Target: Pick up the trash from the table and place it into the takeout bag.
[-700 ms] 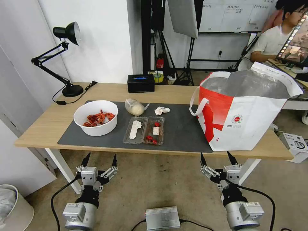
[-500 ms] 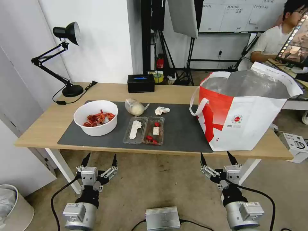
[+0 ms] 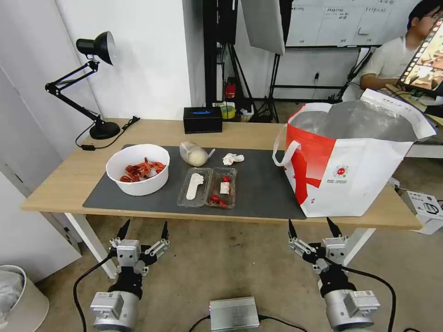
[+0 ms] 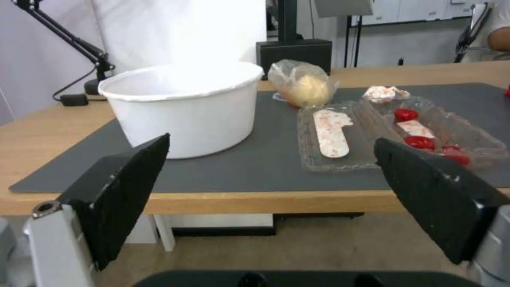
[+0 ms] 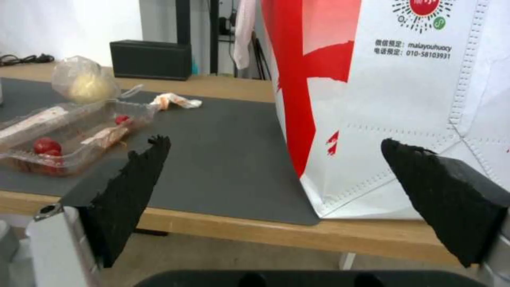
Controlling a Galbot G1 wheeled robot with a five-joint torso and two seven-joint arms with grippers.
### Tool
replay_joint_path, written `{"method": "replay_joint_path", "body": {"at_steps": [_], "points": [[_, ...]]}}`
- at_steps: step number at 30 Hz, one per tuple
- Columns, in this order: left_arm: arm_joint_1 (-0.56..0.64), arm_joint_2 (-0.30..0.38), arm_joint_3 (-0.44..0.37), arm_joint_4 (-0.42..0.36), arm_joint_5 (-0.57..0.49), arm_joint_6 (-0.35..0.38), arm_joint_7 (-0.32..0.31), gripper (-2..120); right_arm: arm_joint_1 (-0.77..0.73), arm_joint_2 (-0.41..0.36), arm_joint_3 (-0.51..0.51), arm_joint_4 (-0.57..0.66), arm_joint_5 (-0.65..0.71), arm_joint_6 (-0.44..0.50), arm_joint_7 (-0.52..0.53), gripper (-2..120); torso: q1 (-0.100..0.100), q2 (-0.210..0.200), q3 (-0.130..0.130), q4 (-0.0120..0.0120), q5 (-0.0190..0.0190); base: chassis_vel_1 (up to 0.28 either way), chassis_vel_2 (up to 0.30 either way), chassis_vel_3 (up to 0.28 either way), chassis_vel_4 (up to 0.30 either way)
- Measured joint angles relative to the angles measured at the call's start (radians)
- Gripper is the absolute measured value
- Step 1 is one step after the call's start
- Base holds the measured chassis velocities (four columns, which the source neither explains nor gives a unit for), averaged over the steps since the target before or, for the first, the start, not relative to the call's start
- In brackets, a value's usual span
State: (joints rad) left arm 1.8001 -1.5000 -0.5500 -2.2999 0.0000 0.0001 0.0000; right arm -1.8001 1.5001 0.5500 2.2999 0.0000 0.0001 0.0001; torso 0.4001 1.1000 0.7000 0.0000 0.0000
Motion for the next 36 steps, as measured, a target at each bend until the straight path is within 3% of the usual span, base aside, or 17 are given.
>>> {"method": "replay_joint_path", "body": {"at_steps": [12,14,15,17,20,21,36], "points": [[-0.043,0.025,0.007,0.008,-0.045,-0.019,-0.025,100,0.003,-0.013,0.012,0.003,0.015,-0.003,-0.005,100,0.000,0.000,0.000,0.0003,0.0004,0.000,0.000,0.000,0.000],[-0.137,0.079,0.023,0.024,-0.139,-0.065,-0.080,100,0.029,-0.084,0.086,0.033,0.092,-0.021,-0.030,100,0.000,0.000,0.000,-0.0001,-0.0003,0.000,0.000,0.000,0.000],[-0.137,0.079,0.023,0.024,-0.139,-0.065,-0.080,100,0.029,-0.084,0.086,0.033,0.092,-0.021,-0.030,100,0.000,0.000,0.000,-0.0001,-0.0003,0.000,0.000,0.000,0.000],[-0.224,0.130,0.037,0.039,-0.228,-0.109,-0.132,100,0.066,-0.185,0.192,0.076,0.205,-0.048,-0.070,100,0.000,0.000,0.000,-0.0004,0.0002,0.000,0.000,0.000,0.000],[-0.229,0.138,0.039,0.040,-0.253,-0.119,-0.130,100,0.080,-0.219,0.228,0.091,0.242,-0.052,-0.085,100,0.000,0.000,0.000,0.0001,-0.0007,0.000,0.000,0.000,0.000],[-0.227,0.142,0.039,0.040,-0.265,-0.126,-0.125,100,0.083,-0.226,0.234,0.090,0.253,-0.033,-0.103,100,0.000,0.000,0.000,0.0001,0.0006,0.000,0.000,0.000,0.000],[-0.205,0.154,0.035,0.039,-0.286,-0.140,-0.111,100,0.078,-0.208,0.219,0.073,0.257,0.008,-0.118,100,0.000,0.000,0.000,0.0000,0.0000,0.000,0.000,0.000,0.000]]}}
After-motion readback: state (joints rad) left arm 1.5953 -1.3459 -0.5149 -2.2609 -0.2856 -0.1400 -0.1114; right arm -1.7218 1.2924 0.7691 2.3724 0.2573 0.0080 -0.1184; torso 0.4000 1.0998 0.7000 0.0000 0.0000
